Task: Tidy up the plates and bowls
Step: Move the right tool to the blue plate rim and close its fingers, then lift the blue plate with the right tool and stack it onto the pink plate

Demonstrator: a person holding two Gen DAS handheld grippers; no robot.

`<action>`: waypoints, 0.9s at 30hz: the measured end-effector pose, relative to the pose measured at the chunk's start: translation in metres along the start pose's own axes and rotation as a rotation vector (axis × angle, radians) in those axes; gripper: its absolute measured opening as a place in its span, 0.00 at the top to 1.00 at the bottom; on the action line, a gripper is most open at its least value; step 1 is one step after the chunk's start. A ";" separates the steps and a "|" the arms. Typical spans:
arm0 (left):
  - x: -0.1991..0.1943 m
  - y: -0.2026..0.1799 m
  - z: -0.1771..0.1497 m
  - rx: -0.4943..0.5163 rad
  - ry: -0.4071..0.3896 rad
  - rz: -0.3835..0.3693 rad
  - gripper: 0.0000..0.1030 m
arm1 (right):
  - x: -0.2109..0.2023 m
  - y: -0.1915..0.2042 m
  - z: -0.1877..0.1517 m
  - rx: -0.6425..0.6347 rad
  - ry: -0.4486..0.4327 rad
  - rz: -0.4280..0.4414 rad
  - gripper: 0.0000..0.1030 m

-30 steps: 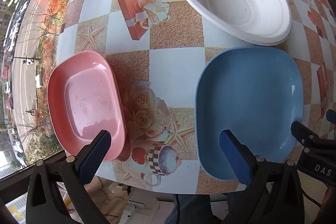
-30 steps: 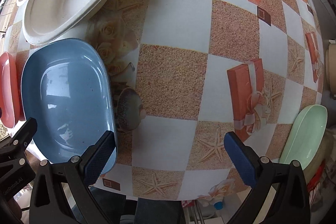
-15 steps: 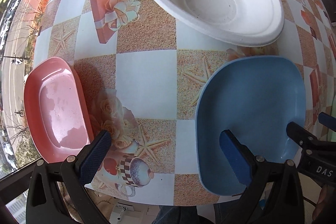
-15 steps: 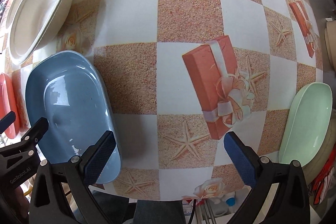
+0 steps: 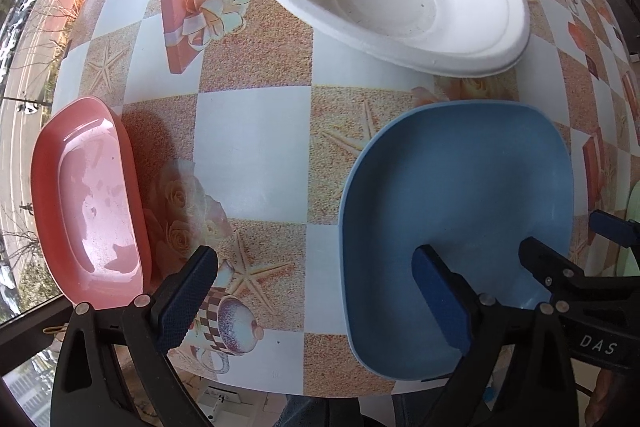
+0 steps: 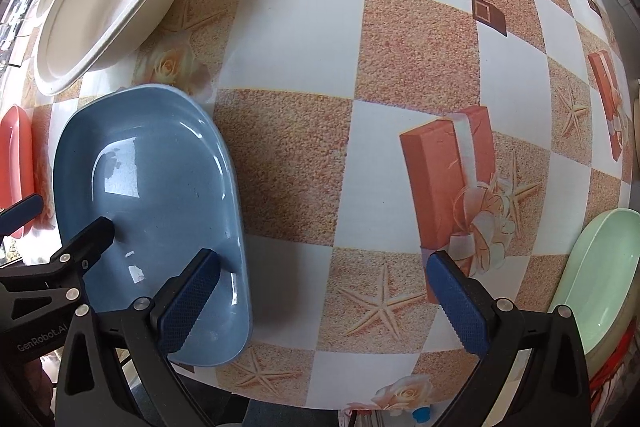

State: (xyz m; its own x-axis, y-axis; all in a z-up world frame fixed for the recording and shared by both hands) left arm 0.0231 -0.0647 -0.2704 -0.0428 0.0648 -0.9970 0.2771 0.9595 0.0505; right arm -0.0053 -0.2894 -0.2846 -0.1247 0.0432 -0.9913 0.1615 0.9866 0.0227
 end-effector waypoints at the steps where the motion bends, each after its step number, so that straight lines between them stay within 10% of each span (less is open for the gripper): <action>1: 0.000 -0.002 -0.001 0.005 -0.001 -0.011 0.12 | 0.003 -0.002 -0.003 0.002 0.006 0.002 0.00; 9: -0.011 -0.037 -0.005 0.073 -0.006 -0.073 0.49 | 0.000 0.027 -0.017 -0.079 -0.043 0.006 0.43; 13: -0.012 -0.052 -0.008 0.137 -0.008 -0.052 0.58 | -0.005 0.041 -0.019 -0.071 -0.037 0.044 0.80; 27: -0.027 -0.048 -0.025 0.171 -0.001 -0.041 0.59 | -0.012 0.070 -0.034 0.016 0.034 0.092 0.81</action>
State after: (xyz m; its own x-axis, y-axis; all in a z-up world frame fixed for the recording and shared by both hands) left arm -0.0132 -0.1060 -0.2442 -0.0567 0.0261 -0.9980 0.4343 0.9008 -0.0012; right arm -0.0263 -0.2156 -0.2669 -0.1417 0.1395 -0.9800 0.1896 0.9755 0.1114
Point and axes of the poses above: each gripper's, at about its wrist camera, not at the fingertips, and x roughly the way its jaws point, y to its left, z to its top, the point moved 6 cm from there along x, roughly the way its jaws point, and after that the axes turned 9 degrees about x, right-handed, at the moved point
